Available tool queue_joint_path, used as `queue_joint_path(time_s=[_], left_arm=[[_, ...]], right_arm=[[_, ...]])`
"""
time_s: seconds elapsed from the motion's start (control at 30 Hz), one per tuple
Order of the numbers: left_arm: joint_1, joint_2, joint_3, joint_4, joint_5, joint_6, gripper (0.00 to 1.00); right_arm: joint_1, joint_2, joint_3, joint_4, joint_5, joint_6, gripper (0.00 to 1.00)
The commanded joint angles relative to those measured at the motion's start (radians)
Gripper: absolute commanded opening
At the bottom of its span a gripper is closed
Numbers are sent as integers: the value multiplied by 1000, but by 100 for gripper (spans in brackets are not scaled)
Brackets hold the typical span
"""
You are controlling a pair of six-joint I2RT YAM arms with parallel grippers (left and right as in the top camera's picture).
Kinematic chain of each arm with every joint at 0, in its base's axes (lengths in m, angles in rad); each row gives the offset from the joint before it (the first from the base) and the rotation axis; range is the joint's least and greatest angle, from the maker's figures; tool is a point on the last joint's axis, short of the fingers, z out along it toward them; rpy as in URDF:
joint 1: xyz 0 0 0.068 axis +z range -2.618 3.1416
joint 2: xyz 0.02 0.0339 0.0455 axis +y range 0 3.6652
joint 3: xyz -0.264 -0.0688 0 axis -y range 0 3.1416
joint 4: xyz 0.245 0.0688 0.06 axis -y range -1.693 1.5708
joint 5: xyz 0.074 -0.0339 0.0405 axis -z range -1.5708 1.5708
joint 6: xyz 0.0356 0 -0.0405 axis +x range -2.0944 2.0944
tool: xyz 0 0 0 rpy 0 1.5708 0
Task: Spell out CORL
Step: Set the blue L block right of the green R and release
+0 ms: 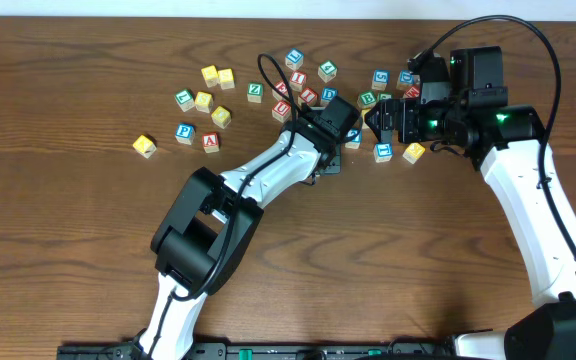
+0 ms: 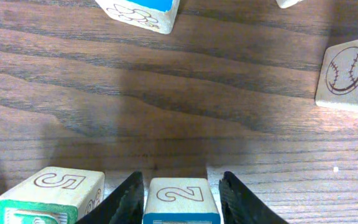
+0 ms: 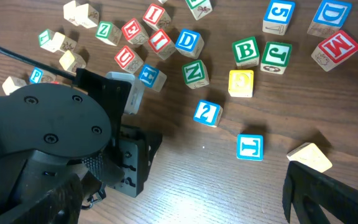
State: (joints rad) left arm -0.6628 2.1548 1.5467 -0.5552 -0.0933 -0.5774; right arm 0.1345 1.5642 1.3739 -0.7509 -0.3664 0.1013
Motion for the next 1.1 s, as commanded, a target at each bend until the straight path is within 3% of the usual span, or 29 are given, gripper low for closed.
queue_joint_path(time_s=[0.0,0.27,0.43,0.57,0.73,0.9,0.93,1.03,1.07], left_arm=[[2,16,-11,1,-24,-4,40],[23,-12,13,16,-23,26,40],[64,-124,56,21,-24,130,40],[101,-248,57,11,-24,143,40],[182,-472,57,-115,-23,143,40],[294,-588,56,-394,-23,143,39],[334,-587,52,-475,-22,143,33],[389,-586,1,-506,27,143,21],[412,-586,-32,-500,66,146,9]], right_arm=[[4,8,19,-2,1,-5,99],[4,8,19,-2,1,-5,99],[4,8,19,-2,1,-5,99],[4,8,19,-2,1,-5,99],[4,8,19,-2,1,-5,99],[4,8,19,-2,1,-5,99],[4,8,19,-2,1,-5,99],[4,8,19,-2,1,-5,99],[4,8,19,-2,1,-5,99]])
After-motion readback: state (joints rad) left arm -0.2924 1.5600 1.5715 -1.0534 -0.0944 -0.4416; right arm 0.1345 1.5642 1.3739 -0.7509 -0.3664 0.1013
